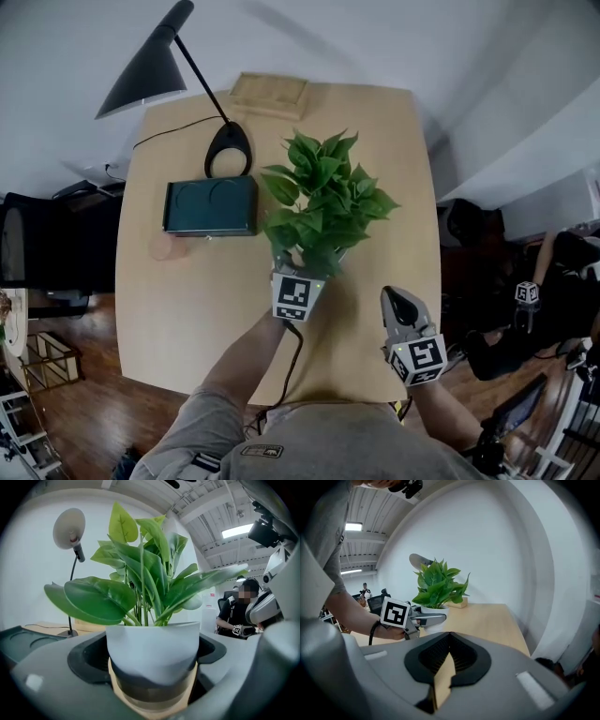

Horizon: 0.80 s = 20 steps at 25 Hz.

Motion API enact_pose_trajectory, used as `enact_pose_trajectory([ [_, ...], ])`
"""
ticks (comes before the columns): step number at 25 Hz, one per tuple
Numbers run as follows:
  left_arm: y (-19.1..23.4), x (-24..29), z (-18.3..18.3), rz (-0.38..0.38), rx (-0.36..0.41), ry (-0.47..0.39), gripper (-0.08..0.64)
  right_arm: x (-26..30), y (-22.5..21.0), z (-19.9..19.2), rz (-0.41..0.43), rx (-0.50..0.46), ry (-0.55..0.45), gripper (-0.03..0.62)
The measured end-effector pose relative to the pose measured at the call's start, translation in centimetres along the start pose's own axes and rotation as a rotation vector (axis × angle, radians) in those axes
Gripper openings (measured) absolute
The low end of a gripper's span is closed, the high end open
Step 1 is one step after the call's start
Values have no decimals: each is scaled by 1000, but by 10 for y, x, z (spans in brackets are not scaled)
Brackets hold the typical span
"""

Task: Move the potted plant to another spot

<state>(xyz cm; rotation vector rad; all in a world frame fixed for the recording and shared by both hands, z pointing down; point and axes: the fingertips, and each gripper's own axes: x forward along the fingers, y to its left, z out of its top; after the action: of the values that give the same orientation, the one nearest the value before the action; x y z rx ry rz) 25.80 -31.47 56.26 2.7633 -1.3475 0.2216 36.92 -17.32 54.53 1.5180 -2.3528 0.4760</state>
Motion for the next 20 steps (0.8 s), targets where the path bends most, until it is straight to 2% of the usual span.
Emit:
enact_pose_trajectory([
  [7,7,28,-21,1,-20,17,525,13,-11,-8,-2,-4,51,5],
  [13,17,12,-31,-5,-18,19,525,28,12,-8,7,-13,58,5],
  [20,15,10,-34,-9,-3,0,525,41,16,-16,26,-9,70,5],
])
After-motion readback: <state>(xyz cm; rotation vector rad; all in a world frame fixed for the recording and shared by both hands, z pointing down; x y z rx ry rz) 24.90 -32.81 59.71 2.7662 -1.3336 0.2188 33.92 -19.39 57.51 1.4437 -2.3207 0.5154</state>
